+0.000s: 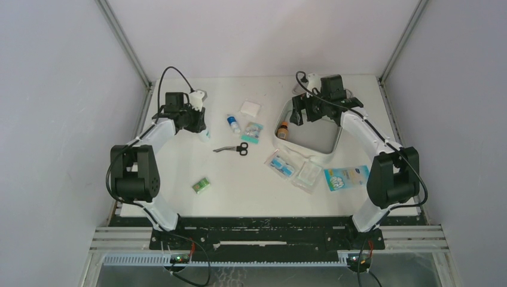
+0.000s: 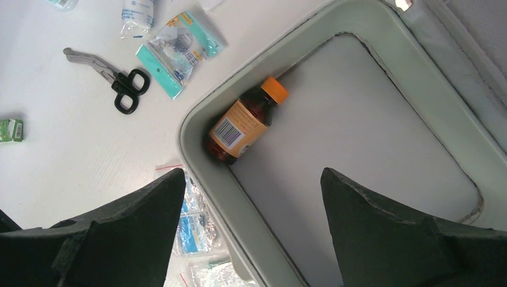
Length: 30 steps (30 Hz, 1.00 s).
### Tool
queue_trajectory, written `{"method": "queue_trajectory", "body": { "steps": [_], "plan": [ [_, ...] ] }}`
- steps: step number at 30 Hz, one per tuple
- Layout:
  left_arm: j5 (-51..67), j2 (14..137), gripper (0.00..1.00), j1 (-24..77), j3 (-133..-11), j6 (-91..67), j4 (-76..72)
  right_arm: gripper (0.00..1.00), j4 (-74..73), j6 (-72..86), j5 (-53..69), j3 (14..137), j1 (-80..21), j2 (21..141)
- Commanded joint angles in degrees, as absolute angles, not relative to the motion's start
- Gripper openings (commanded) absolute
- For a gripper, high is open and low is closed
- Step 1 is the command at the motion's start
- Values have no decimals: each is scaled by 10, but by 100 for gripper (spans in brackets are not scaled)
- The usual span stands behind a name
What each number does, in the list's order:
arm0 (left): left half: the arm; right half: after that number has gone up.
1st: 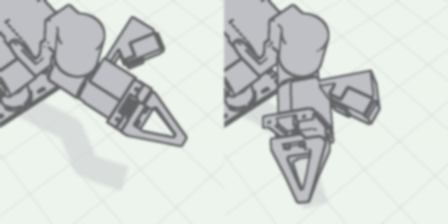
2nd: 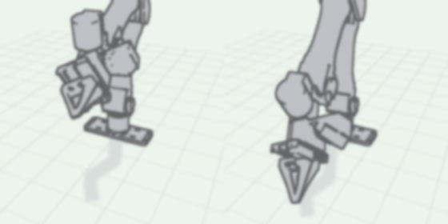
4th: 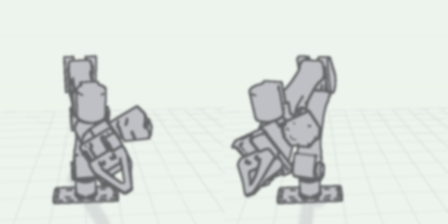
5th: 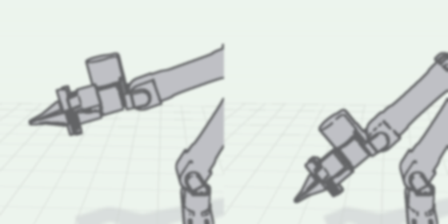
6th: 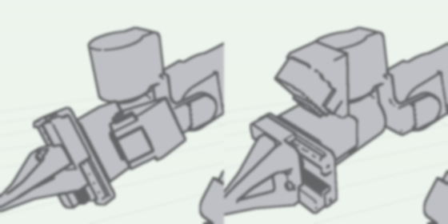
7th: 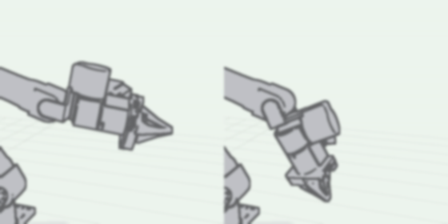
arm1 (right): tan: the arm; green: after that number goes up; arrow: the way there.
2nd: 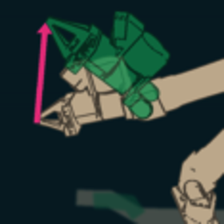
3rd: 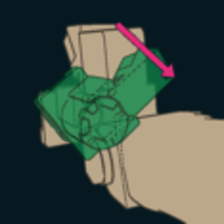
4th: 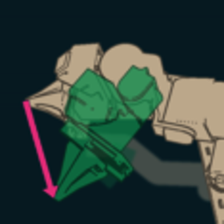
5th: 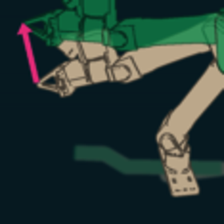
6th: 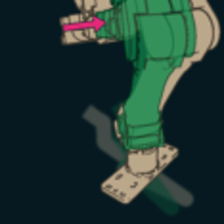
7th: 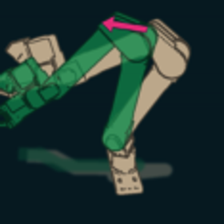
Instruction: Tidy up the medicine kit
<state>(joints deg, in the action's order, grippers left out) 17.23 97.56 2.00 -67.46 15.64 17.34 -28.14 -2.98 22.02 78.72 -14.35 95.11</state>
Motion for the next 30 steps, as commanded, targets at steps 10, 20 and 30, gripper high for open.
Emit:
{"method": "queue_trajectory", "body": {
  "steps": [10, 20, 30],
  "plan": [
    [309, 875, 0, 33, -704, 220, 242, 91, -215, -71, 274, 797, -146, 853],
    [470, 777, 0, 133, -736, 252, 317, 90, -216, -114, 490, 797, -181, 841],
    [548, 751, 0, 229, -762, 162, 282, 87, -283, -177, 598, 793, -266, 849]
  ]
}}
